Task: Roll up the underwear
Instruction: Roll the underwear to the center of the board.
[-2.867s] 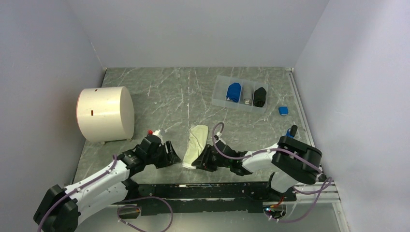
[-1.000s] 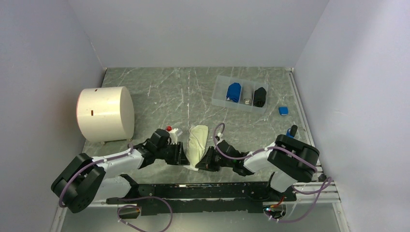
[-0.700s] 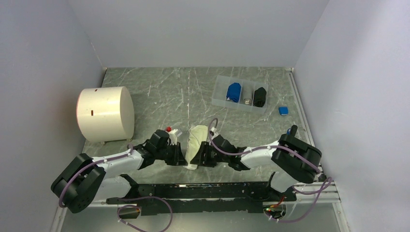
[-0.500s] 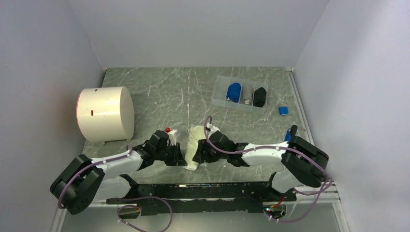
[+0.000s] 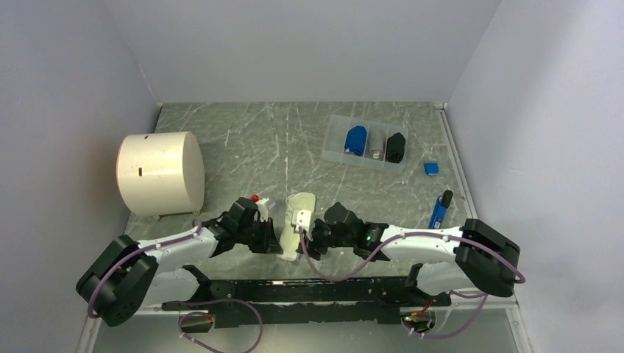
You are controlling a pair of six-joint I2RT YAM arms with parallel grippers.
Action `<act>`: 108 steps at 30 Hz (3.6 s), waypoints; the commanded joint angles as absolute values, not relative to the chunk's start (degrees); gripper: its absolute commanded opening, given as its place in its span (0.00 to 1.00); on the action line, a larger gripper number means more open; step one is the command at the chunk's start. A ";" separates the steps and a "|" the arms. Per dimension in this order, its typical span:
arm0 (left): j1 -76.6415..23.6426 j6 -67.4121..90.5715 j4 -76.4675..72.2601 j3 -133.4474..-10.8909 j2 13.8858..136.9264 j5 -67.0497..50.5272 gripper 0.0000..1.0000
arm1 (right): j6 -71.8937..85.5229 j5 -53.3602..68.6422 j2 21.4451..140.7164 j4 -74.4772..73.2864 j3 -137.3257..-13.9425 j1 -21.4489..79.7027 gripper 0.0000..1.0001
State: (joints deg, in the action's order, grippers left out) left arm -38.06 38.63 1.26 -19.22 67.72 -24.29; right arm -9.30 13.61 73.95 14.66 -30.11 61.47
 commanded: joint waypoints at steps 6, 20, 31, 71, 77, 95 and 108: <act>-37.51 39.57 2.65 -20.52 66.98 -22.44 0.14 | -40.60 12.63 80.26 18.18 -29.42 71.24 0.55; -37.30 38.82 3.98 -20.46 67.24 -21.26 0.14 | -49.13 5.17 86.72 15.48 -30.16 75.30 0.38; -37.00 39.33 5.62 -21.25 68.15 -20.03 0.13 | -49.54 2.70 89.78 19.64 -27.70 75.32 0.15; -33.38 44.33 18.29 -26.41 51.20 -12.95 0.58 | 36.65 38.59 102.79 76.32 -19.57 50.45 0.00; -33.27 43.02 17.54 -25.64 50.84 -13.72 0.57 | 51.34 39.68 110.83 88.20 -19.14 47.18 0.00; -33.57 41.96 20.12 -23.07 43.84 -17.91 0.47 | 61.93 35.88 119.23 88.48 -18.77 42.78 0.02; -37.65 41.25 8.14 -22.80 51.47 -26.24 0.23 | 62.45 35.96 120.15 87.56 -19.51 42.29 0.05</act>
State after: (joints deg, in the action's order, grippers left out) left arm -36.07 41.63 14.48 -21.96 49.78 -22.90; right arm 63.16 37.56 118.89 86.04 -19.44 42.74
